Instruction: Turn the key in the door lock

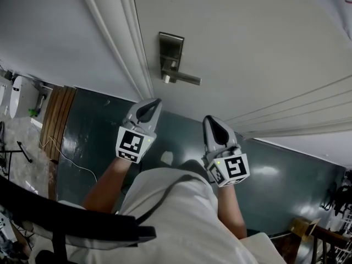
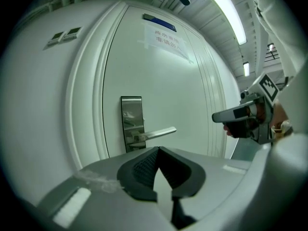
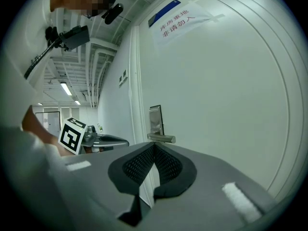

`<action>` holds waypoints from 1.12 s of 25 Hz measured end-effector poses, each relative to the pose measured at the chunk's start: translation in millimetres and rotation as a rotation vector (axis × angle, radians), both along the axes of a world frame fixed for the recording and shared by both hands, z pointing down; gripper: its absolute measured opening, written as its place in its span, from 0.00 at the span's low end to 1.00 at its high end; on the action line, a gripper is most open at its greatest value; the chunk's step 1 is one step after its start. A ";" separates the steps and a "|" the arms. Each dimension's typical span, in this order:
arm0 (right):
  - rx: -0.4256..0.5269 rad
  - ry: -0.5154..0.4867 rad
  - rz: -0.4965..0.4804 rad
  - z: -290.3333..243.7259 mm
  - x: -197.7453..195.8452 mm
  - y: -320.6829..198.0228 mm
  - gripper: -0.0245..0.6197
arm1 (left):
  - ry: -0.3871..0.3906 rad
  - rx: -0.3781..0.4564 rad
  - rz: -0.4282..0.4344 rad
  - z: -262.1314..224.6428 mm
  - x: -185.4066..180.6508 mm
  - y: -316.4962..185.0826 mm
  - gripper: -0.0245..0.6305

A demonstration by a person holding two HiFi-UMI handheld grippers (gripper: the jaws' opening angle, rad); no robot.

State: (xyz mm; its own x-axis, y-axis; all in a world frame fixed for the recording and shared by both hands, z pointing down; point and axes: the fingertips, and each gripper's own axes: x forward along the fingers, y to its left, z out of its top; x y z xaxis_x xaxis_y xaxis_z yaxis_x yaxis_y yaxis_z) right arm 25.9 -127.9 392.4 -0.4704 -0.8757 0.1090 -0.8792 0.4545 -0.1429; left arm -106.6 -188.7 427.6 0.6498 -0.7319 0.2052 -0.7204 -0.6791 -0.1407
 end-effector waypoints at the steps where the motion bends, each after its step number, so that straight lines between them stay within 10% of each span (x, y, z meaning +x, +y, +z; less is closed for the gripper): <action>1: -0.003 0.001 0.001 1.6 -0.5 -1.5 0.05 | -0.013 0.006 0.002 1.7 -0.6 -3.8 0.05; 10: -0.016 0.003 -0.024 8.9 -2.0 -10.2 0.05 | -0.086 0.061 -0.055 12.7 -1.0 -18.0 0.05; 28: -0.010 0.028 -0.144 10.8 16.8 -23.6 0.05 | -0.675 0.351 -0.113 61.0 10.0 -70.0 0.25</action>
